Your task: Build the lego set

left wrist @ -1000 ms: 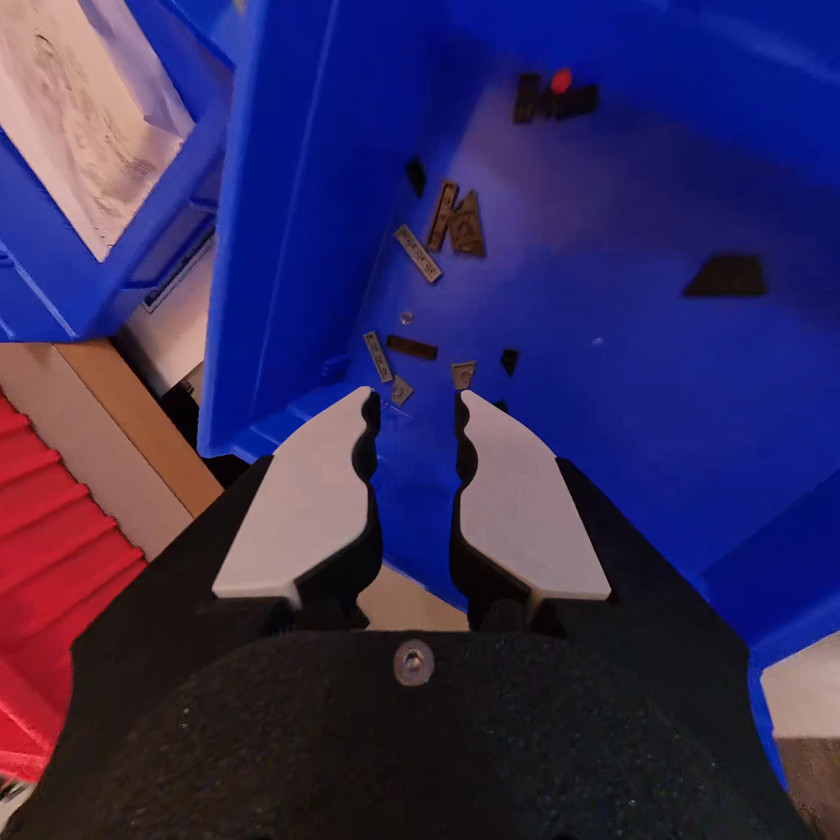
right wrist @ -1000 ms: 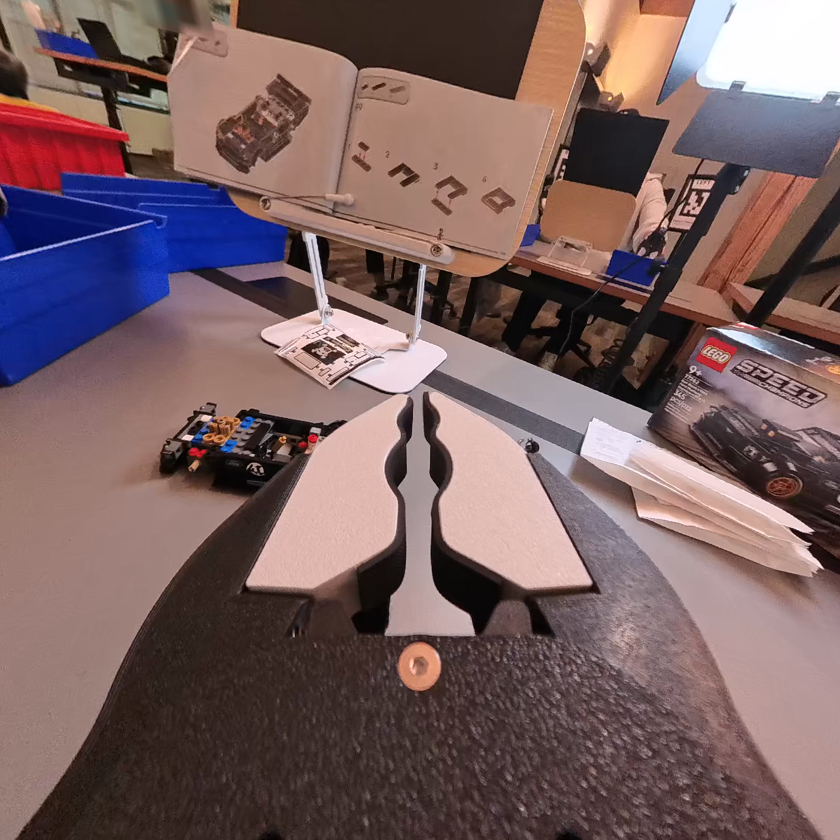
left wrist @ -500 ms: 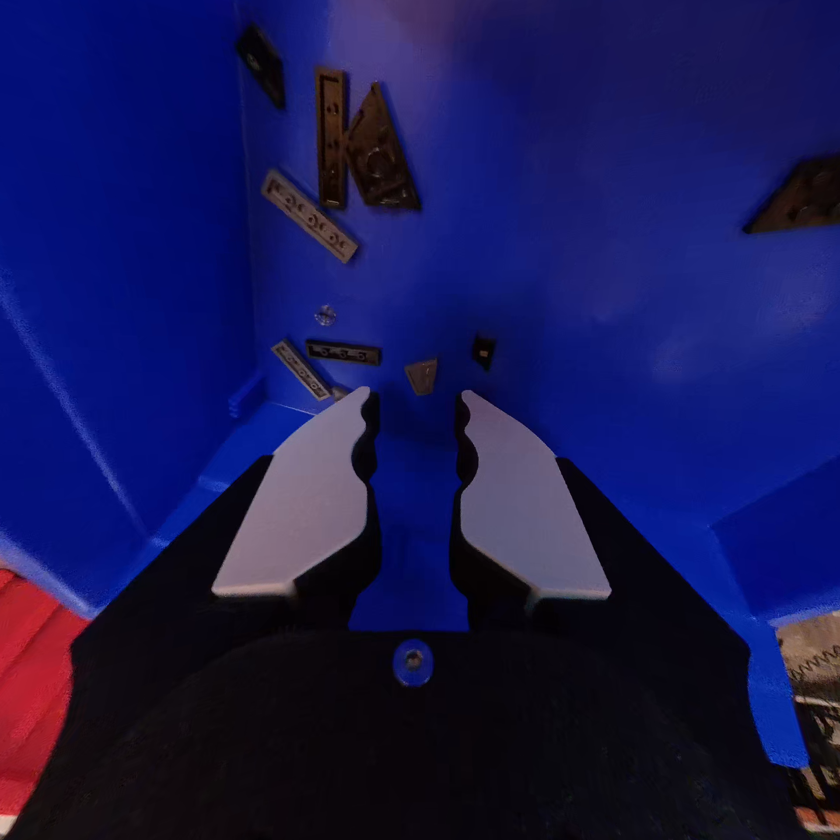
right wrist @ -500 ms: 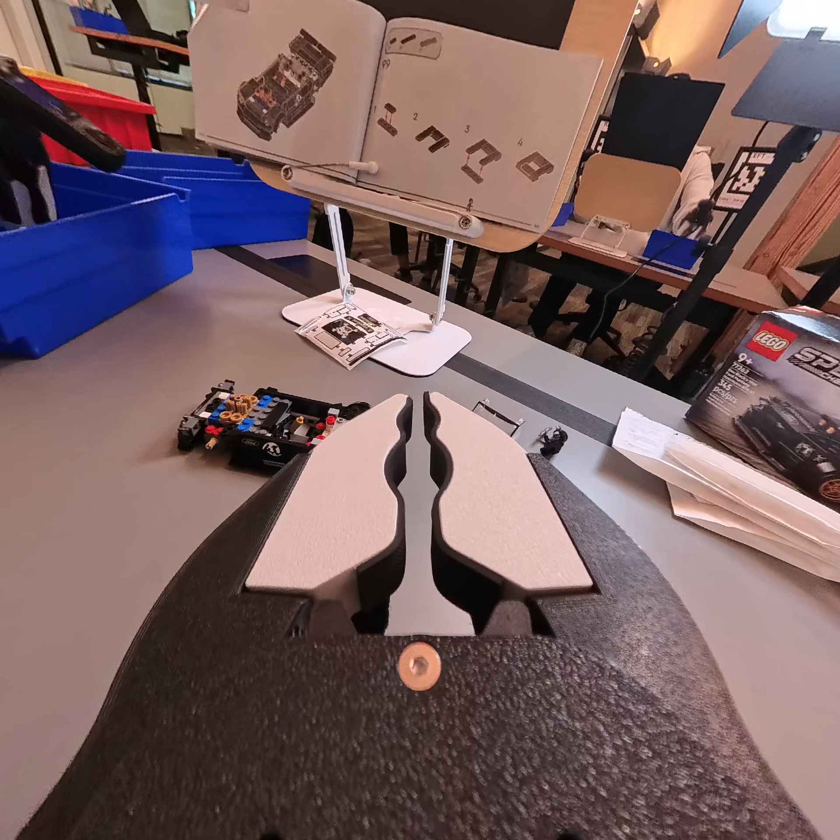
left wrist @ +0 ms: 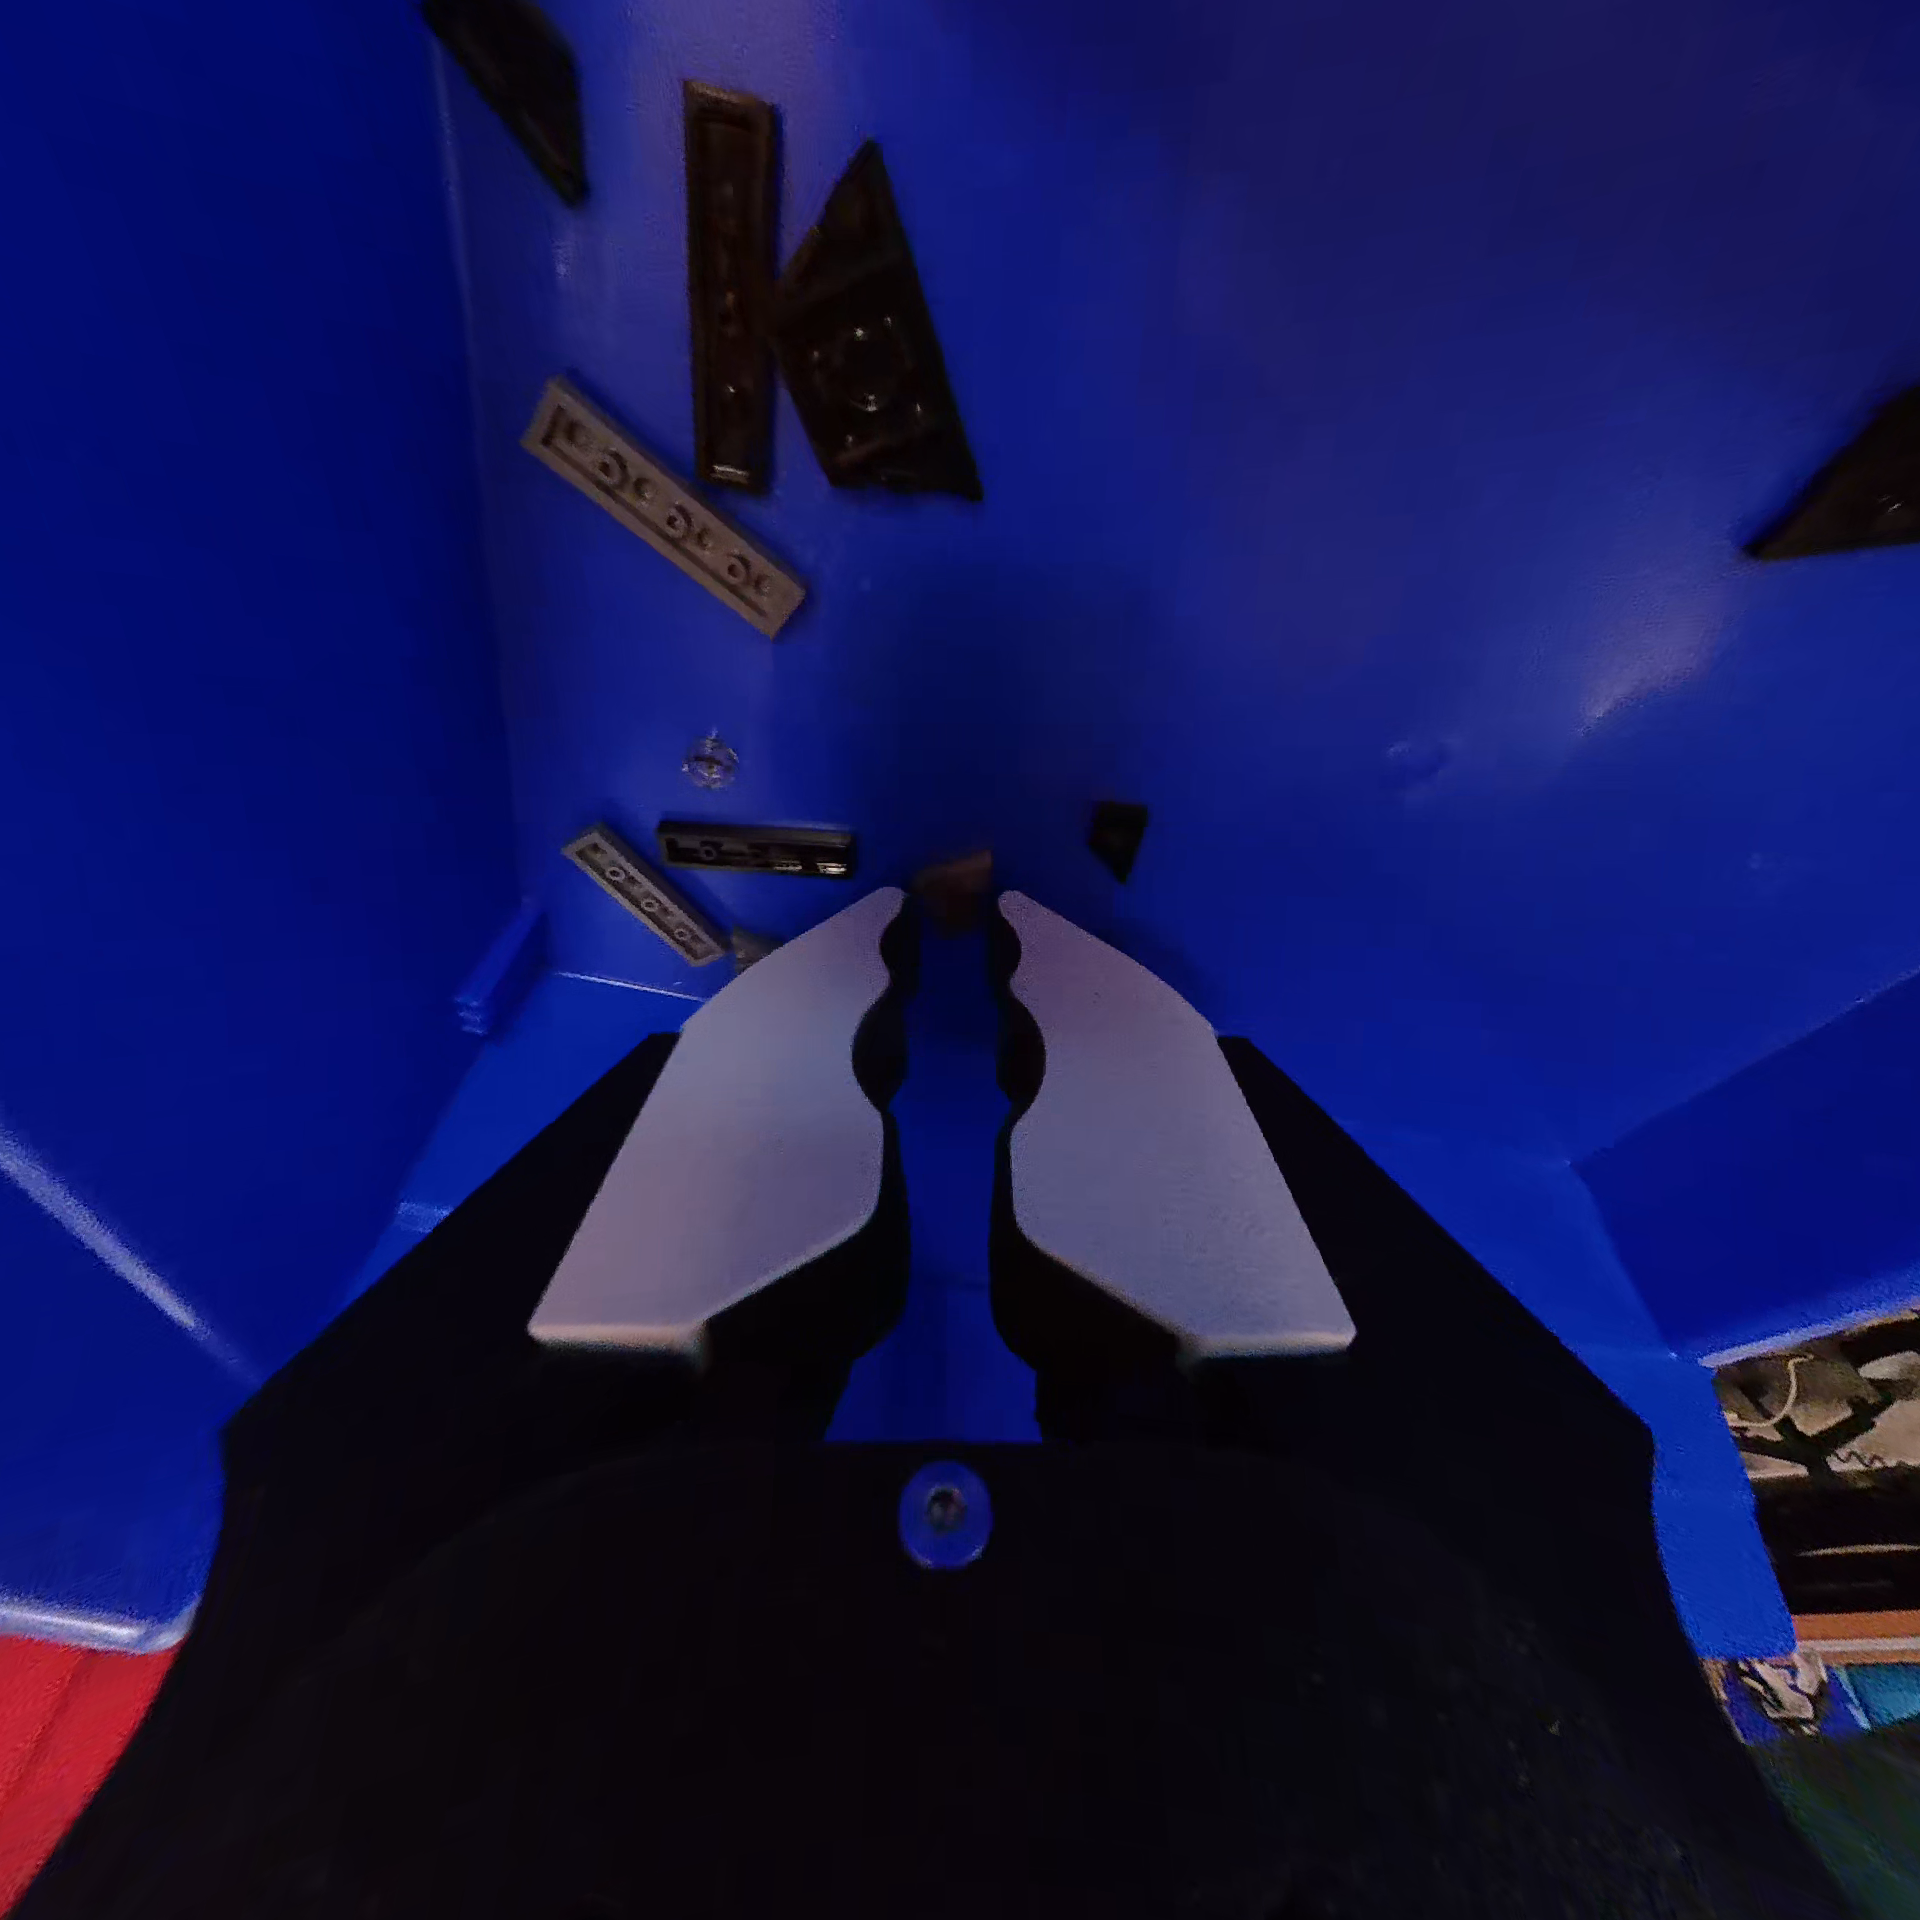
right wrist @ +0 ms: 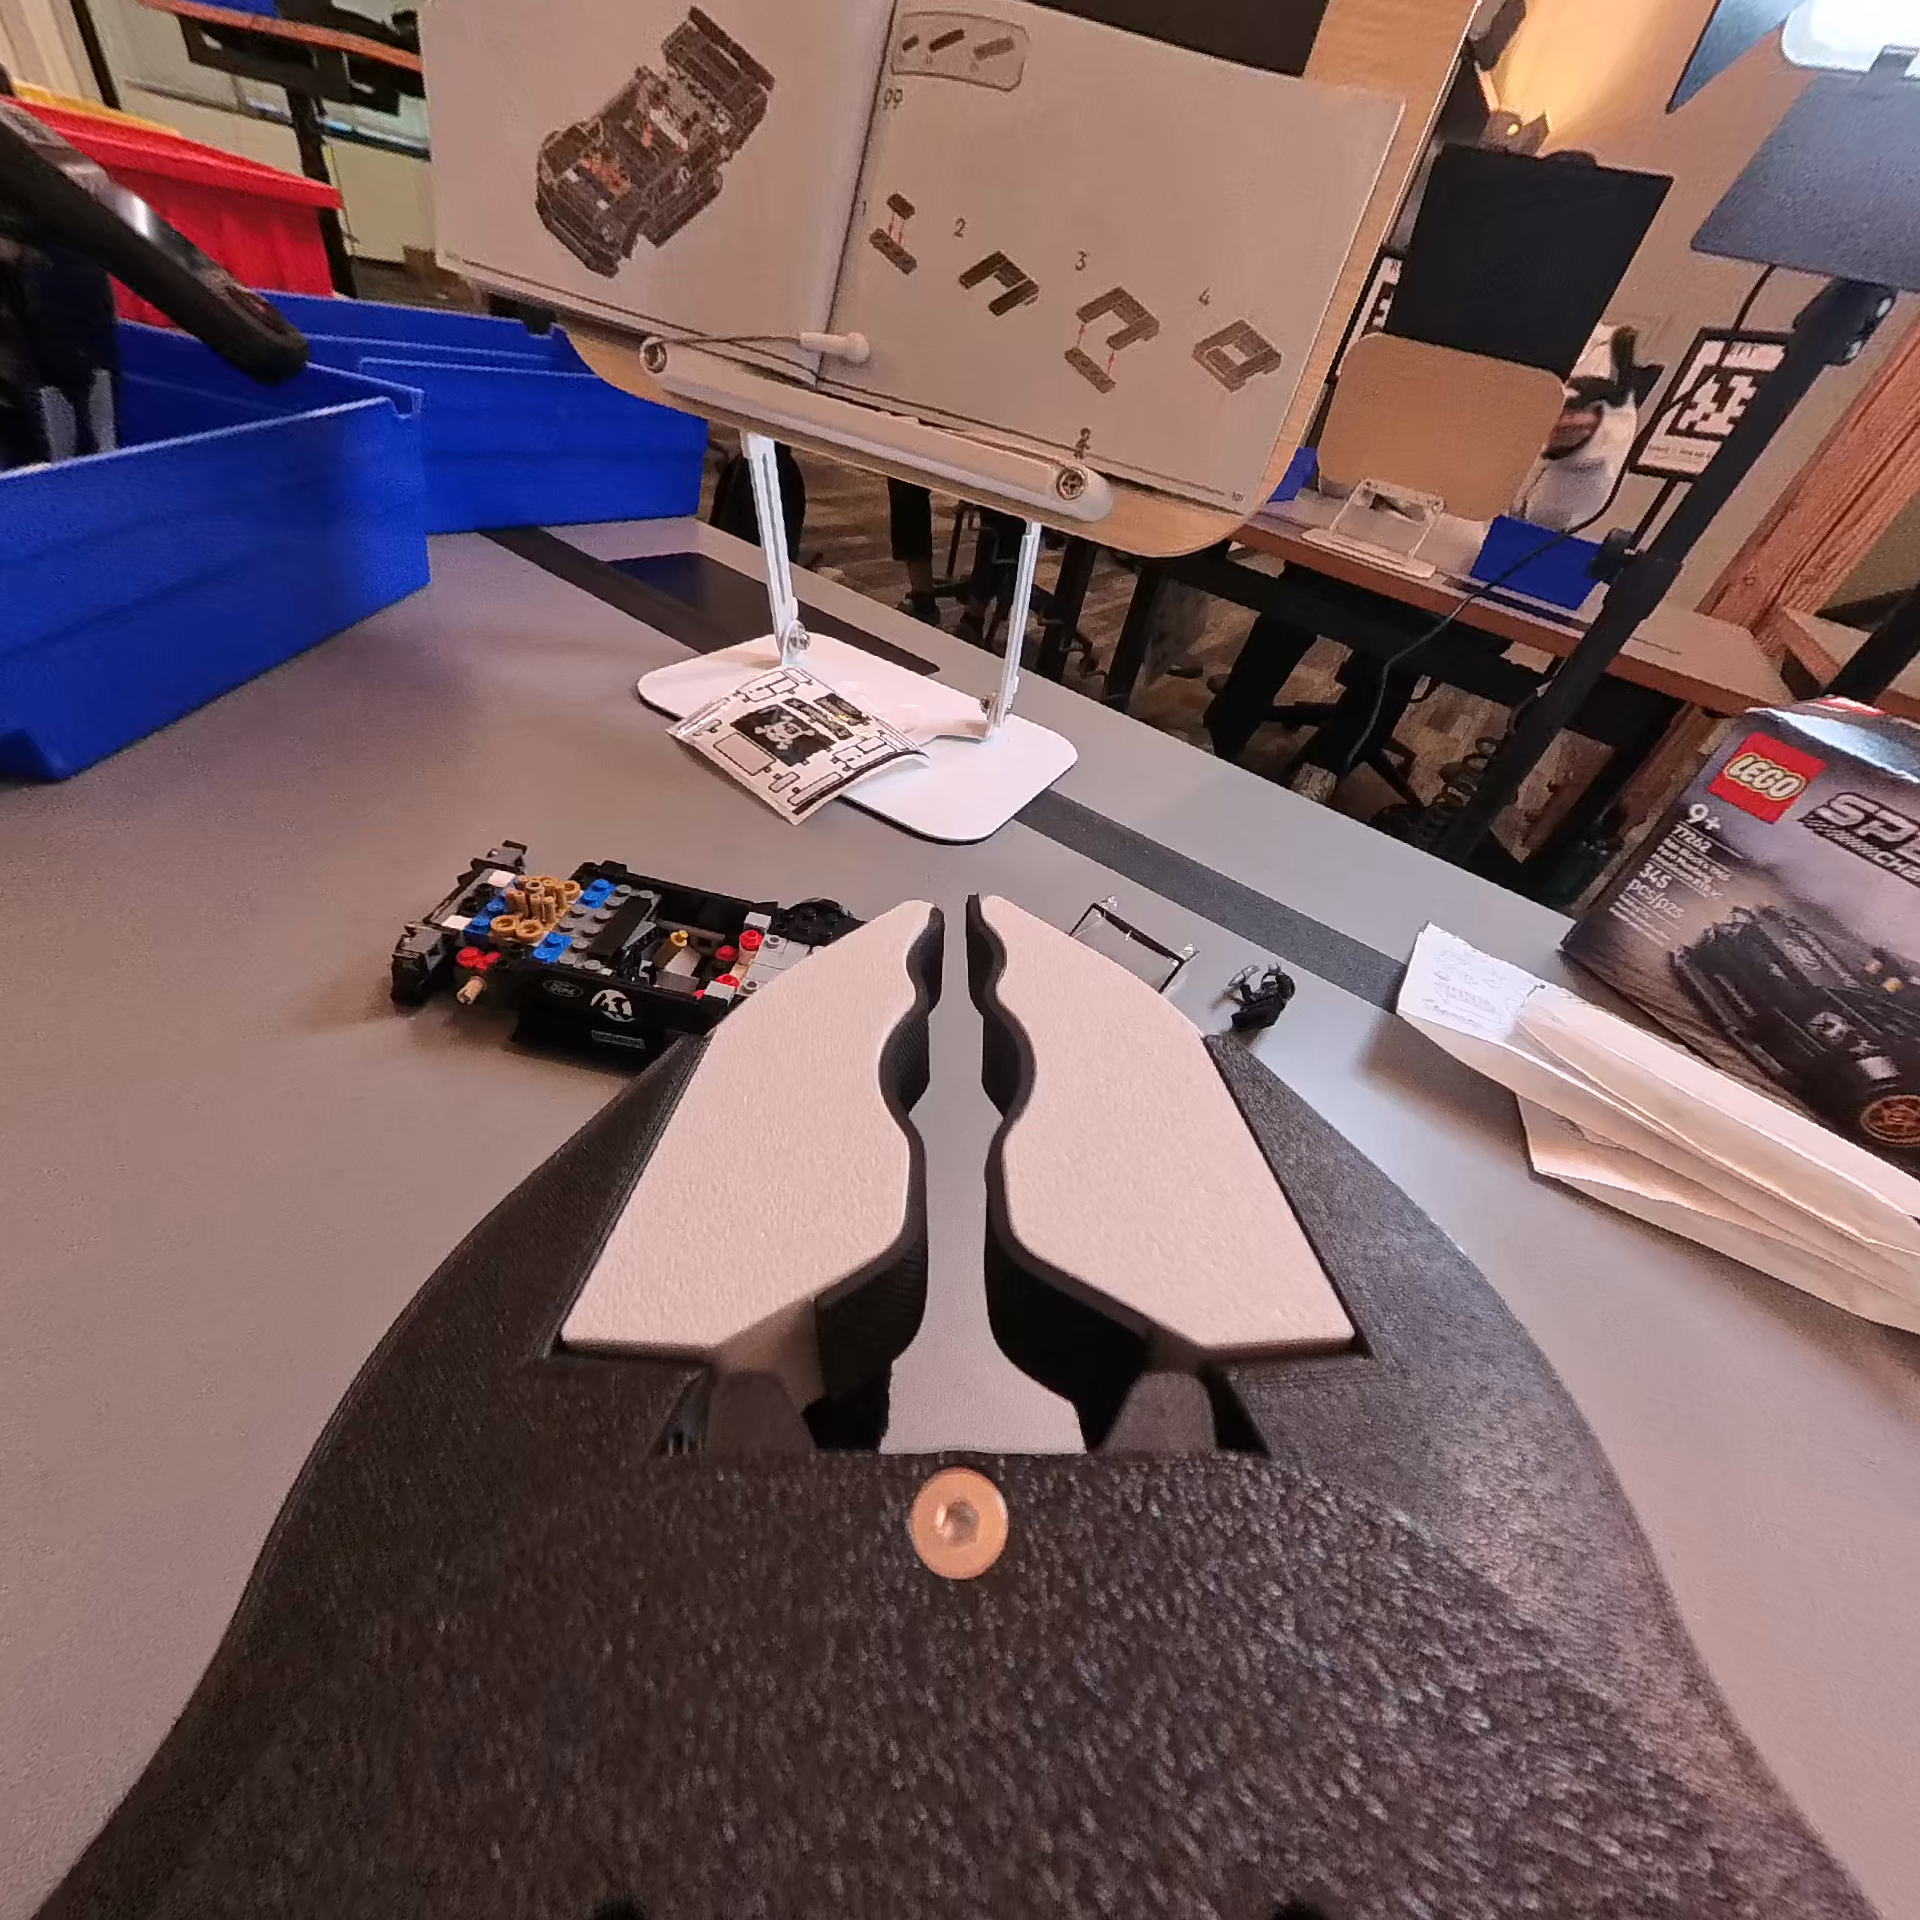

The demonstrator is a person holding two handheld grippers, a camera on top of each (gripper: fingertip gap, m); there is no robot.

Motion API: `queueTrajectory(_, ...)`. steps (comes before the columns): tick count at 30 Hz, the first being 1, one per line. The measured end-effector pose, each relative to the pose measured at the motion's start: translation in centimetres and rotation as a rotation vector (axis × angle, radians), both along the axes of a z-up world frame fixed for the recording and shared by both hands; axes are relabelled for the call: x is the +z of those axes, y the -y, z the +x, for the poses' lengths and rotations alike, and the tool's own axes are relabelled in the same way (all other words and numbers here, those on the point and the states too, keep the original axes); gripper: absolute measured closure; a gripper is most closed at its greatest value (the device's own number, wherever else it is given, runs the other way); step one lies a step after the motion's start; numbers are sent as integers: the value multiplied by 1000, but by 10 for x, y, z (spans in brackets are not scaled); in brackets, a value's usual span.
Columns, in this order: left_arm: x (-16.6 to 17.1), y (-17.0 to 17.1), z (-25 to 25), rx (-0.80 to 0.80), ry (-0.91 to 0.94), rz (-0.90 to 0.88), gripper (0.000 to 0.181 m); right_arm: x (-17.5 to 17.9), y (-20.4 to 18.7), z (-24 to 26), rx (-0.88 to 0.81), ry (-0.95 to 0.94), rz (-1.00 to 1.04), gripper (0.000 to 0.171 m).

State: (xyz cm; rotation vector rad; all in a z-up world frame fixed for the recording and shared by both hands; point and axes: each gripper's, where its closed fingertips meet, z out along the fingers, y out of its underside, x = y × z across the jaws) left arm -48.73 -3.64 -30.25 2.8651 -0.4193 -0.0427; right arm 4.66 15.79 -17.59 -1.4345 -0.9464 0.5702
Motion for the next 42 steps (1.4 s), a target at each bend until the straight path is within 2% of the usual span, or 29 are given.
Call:
queueTrajectory(6, 0, 0, 1, -21, -3, 23, 169, -1, 0, -2, -2, 6, 1, 167)
queueTrajectory(11, 14, -10, 22, -61, 78, 156, 169, -3, 0, -4, 0, 13, -2, 167)
queueTrajectory(17, 77, -38, 93, -123, 563, 535, 169, -7, 2, -9, 10, 26, -2, 167)
queueTrajectory(21, 110, -26, 123, -155, 841, 599, 170, -8, 5, -12, 17, 34, 2, 167)
queueTrajectory(26, 138, -17, 141, -206, 1013, 669, 170, -8, 5, -13, 21, 39, 4, 168)
queueTrajectory(34, 145, -22, 151, -259, 948, 719, 170, -10, 5, -13, 22, 45, 5, 168)
queueTrajectory(42, 129, -41, 165, -342, 721, 780, 170, -15, 5, -15, 21, 60, 2, 168)
